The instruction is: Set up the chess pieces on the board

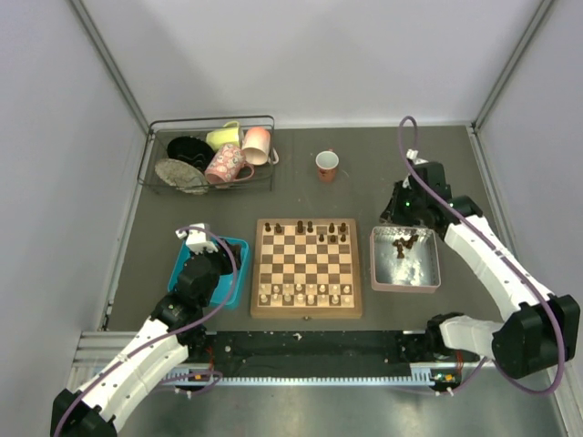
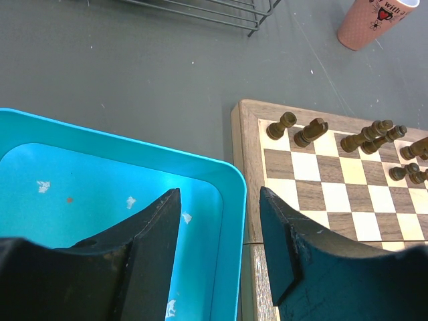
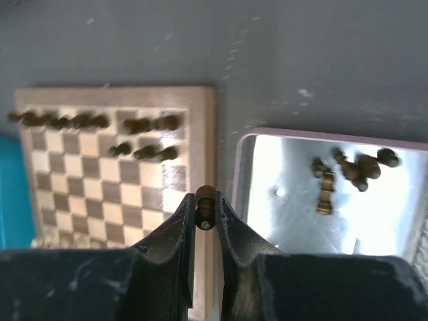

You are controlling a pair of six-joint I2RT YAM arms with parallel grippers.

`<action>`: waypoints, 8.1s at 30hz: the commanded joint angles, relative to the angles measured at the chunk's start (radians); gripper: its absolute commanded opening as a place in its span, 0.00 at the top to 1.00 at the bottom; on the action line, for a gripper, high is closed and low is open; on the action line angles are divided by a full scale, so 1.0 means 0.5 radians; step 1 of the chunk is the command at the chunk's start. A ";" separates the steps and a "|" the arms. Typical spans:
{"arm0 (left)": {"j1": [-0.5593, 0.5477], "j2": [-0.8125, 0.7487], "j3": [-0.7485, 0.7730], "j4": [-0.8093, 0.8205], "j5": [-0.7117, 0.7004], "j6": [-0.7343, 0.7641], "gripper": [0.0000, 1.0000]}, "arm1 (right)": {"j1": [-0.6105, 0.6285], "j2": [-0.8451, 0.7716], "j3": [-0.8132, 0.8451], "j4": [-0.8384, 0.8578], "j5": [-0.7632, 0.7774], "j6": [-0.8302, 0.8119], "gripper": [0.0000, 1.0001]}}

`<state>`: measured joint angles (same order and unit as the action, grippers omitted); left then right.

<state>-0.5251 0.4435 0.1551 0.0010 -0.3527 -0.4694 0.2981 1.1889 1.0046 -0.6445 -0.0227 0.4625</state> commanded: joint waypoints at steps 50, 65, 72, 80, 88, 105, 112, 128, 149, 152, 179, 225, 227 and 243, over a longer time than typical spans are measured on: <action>0.007 0.006 0.024 0.112 0.000 0.006 0.44 | 1.051 1.466 1.093 -0.196 0.349 0.179 0.98; 0.007 0.003 0.024 0.112 0.000 0.006 0.44 | 1.063 1.494 1.031 -0.135 0.374 0.207 0.95; 0.007 0.006 0.024 0.112 0.000 0.009 0.44 | 1.067 1.519 1.016 -0.122 0.383 0.219 0.94; 0.007 0.006 0.024 0.112 -0.003 0.006 0.44 | 1.073 1.537 1.004 -0.101 0.386 0.219 0.92; 0.007 0.003 0.024 0.112 0.000 0.009 0.44 | 1.073 1.546 1.000 -0.095 0.386 0.216 0.85; 0.007 0.003 0.024 0.112 0.000 0.009 0.44 | 1.073 1.534 1.013 -0.058 0.309 0.216 0.75; 0.007 0.003 0.024 0.112 0.000 0.006 0.44 | 1.073 1.525 1.013 -0.058 0.328 0.216 0.75; 0.007 0.009 0.027 0.112 0.000 0.009 0.44 | 1.073 1.154 0.955 -0.119 0.377 0.198 0.69; 0.007 -0.003 0.021 0.112 0.006 0.006 0.44 | 0.411 0.194 0.139 -0.214 0.472 0.235 0.64; 0.007 0.000 0.024 0.112 0.006 0.006 0.44 | 0.104 0.141 0.001 -0.190 0.399 0.167 0.64; 0.007 -0.003 0.021 0.112 0.003 0.006 0.44 | -0.216 0.405 -0.310 0.252 0.196 0.078 0.70; 0.007 0.015 0.027 0.118 0.015 0.009 0.44 | -0.014 0.101 -0.037 -0.036 0.143 0.053 1.00; 0.007 0.015 0.027 0.121 0.015 0.012 0.44 | 0.106 0.119 0.070 -0.055 0.186 0.090 1.00; 0.007 -0.006 0.021 0.105 0.003 0.006 0.44 | 1.066 1.049 0.975 -0.073 0.368 0.284 1.00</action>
<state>-0.5251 0.4431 0.1551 0.0010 -0.3531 -0.4698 0.7784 1.6375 1.3914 -0.6758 0.1272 0.5797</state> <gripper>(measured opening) 0.557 0.107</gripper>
